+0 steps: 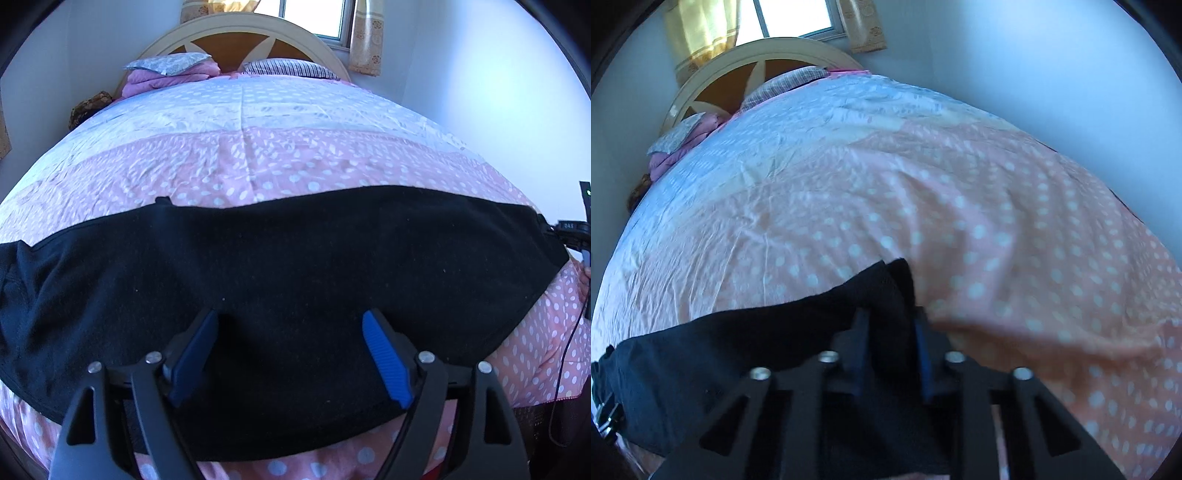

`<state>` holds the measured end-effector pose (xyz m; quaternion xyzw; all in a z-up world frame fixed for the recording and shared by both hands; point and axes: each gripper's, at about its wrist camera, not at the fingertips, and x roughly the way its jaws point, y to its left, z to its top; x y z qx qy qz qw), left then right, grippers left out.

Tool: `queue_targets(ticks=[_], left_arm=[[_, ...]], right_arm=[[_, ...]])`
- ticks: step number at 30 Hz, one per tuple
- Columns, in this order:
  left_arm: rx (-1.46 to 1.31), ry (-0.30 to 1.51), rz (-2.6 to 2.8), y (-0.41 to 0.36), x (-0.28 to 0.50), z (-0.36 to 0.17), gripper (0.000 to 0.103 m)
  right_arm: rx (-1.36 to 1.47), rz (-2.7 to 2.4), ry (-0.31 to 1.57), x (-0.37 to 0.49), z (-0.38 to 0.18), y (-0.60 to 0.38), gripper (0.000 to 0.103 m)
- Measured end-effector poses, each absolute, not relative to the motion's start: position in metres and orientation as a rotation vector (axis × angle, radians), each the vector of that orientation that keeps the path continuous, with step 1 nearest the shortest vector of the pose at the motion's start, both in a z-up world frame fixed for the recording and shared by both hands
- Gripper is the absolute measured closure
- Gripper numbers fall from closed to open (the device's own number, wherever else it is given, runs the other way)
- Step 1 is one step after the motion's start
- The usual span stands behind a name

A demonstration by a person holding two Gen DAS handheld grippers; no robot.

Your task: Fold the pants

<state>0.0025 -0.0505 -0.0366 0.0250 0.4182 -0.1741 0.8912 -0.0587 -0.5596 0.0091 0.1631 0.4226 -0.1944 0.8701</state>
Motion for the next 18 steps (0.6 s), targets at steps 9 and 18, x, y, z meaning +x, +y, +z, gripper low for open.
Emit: queue_targets(ticks=[9,18], left_arm=[[0.065,0.833,-0.355,-0.051,0.000,-0.040,0.011],[0.168,0.738,-0.399,-0.027,-0.028,-0.019,0.011]], right_arm=[[0.363,-0.499,0.855,-0.073,-0.001,-0.568,0.089],[0.685,-0.688,0.377,-0.167,0.064,-0.599,0.069]])
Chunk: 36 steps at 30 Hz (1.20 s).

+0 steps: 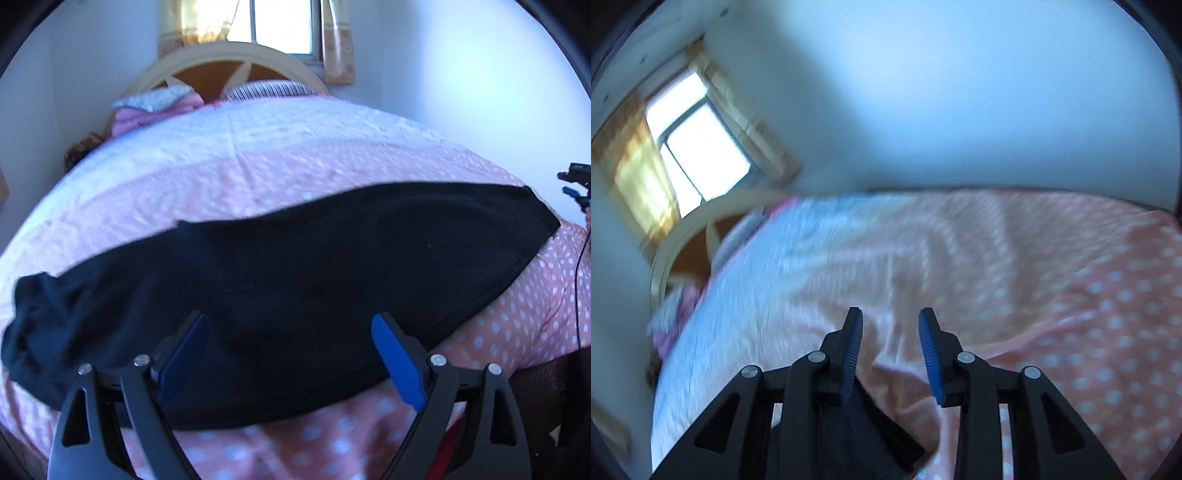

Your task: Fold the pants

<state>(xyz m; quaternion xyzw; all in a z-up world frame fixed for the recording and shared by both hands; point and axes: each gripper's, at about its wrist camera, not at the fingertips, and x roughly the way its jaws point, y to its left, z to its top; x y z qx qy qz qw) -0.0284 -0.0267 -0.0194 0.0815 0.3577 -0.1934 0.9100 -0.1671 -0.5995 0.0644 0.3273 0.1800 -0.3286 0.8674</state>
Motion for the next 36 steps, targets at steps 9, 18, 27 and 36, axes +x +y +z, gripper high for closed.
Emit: queue_targets(ticks=[9,18,27,36], left_arm=[[0.073,0.673,-0.115,0.072,-0.012,-0.013,0.011],[0.071,0.708,0.145,0.136,0.013,-0.033,0.011],[0.060,0.803,0.214,0.157,0.077,-0.052,0.003],[0.029,0.810,0.211,0.165,0.074,-0.046,0.000]], right_arm=[[0.424,-0.149,0.624,-0.112,0.059,-0.415,0.069],[0.169,0.254,0.771,-0.050,0.016,-0.208,0.069],[0.062,0.108,0.804,-0.009,-0.029,-0.165,0.067],[0.171,0.128,0.780,0.010,-0.020,-0.171,0.058]])
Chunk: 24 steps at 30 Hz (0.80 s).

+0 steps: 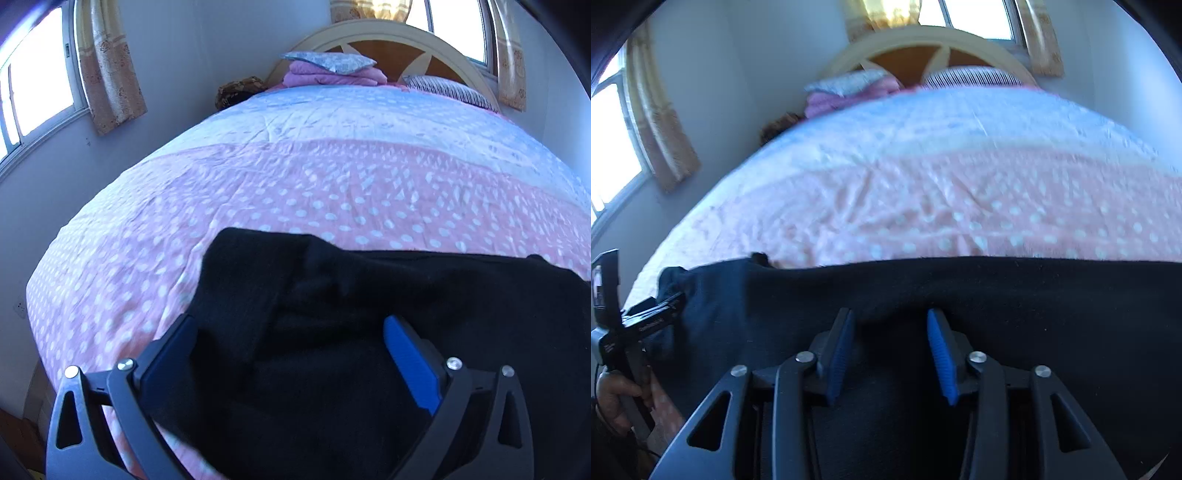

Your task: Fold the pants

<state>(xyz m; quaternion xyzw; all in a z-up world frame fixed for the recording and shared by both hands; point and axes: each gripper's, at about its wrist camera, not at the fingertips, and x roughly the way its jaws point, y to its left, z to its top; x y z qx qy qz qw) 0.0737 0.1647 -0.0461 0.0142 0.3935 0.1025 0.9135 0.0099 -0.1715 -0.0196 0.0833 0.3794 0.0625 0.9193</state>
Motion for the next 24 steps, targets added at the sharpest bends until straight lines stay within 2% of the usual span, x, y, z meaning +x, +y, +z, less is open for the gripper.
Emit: queue_targets(ticks=[5,8,16,17,19,24], left_arm=[[0.040,0.679,0.245,0.146,0.027,-0.023,0.000],[0.059,0.620,0.136,0.117,0.012,-0.011,0.000],[0.097,0.611,-0.256,0.005,0.006,0.004,0.000],[0.099,0.622,-0.282,-0.006,0.006,0.003,0.000],[0.114,0.649,-0.322,-0.028,0.005,0.000,0.000],[0.159,0.689,-0.347,-0.056,-0.005,-0.003,0.000]], right_arm=[[0.294,0.092,0.610,-0.039,0.019,-0.201,0.058],[0.341,-0.009,0.539,-0.067,0.035,-0.252,0.056],[0.533,-0.350,0.480,-0.128,0.042,-0.426,0.055],[0.549,-0.384,0.481,-0.133,0.042,-0.445,0.052],[0.588,-0.434,0.502,-0.140,0.038,-0.486,0.049],[0.660,-0.435,0.584,-0.134,0.021,-0.558,0.049]])
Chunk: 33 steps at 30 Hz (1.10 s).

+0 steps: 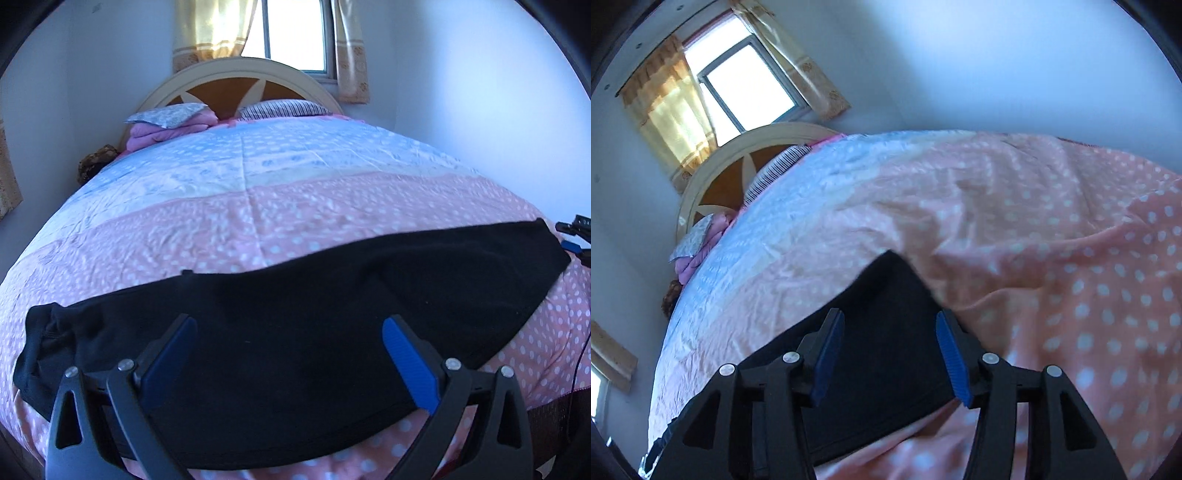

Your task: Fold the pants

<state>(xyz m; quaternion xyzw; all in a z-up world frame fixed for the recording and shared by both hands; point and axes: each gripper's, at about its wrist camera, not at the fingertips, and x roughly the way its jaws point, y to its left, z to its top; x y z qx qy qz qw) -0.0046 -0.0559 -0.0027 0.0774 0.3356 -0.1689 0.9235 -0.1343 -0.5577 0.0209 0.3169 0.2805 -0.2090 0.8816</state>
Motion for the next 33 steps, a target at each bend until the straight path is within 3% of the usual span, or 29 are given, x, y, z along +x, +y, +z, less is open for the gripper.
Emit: queue_targets(ticks=[14,15,16,17,21,23,25,30,33], left_arm=[[0.145,0.812,-0.358,-0.083,-0.003,-0.018,0.000],[0.144,0.818,-0.362,-0.084,-0.002,-0.019,0.000],[0.141,0.827,-0.367,-0.085,-0.002,-0.020,0.000],[0.139,0.832,-0.370,-0.087,-0.003,-0.020,0.000],[0.149,0.813,-0.376,-0.087,-0.008,-0.016,0.000],[0.155,0.799,-0.368,-0.084,-0.009,-0.012,0.000],[0.147,0.792,-0.365,-0.079,-0.008,-0.010,0.000],[0.106,0.791,-0.358,-0.065,-0.005,-0.009,0.000],[0.078,0.792,-0.358,-0.057,-0.003,-0.011,0.000]], right_arm=[[0.600,-0.251,0.779,-0.114,-0.008,-0.573,0.050],[0.580,-0.245,0.792,-0.117,-0.009,-0.568,0.053],[0.553,-0.257,0.808,-0.118,-0.009,-0.566,0.069],[0.528,-0.276,0.820,-0.118,-0.010,-0.565,0.077],[0.534,-0.285,0.790,-0.123,-0.012,-0.566,0.080],[0.431,-0.303,0.815,-0.119,-0.008,-0.552,0.088],[0.363,-0.308,0.822,-0.116,0.001,-0.539,0.090],[0.178,-0.318,0.696,-0.117,0.058,-0.490,0.090],[0.235,-0.207,0.663,-0.114,0.080,-0.466,0.090]])
